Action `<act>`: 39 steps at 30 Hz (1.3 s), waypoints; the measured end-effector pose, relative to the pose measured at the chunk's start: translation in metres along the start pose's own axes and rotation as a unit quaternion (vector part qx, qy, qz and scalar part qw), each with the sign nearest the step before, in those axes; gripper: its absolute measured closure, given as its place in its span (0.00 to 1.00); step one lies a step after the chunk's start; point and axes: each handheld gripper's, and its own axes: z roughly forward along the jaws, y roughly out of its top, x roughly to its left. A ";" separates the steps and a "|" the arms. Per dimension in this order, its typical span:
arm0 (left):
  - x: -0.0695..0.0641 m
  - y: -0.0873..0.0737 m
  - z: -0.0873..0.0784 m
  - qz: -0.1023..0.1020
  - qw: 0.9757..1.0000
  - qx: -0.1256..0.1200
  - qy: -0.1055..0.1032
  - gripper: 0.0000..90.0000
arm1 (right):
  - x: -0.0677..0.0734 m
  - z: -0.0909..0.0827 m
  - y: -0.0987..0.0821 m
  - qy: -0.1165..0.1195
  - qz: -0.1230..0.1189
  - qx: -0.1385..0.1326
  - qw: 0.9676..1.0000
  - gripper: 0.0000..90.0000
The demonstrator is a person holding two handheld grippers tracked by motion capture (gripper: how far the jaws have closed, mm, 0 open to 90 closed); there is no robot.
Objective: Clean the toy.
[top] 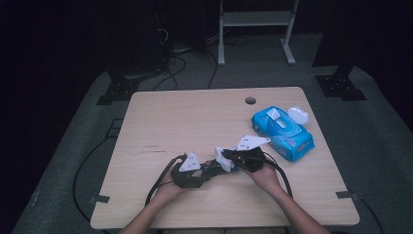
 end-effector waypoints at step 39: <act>0.008 0.002 -0.002 -0.015 0.999 -0.045 -0.012 0.62 | -0.024 -0.024 -0.017 -0.021 0.033 0.011 0.999 0.96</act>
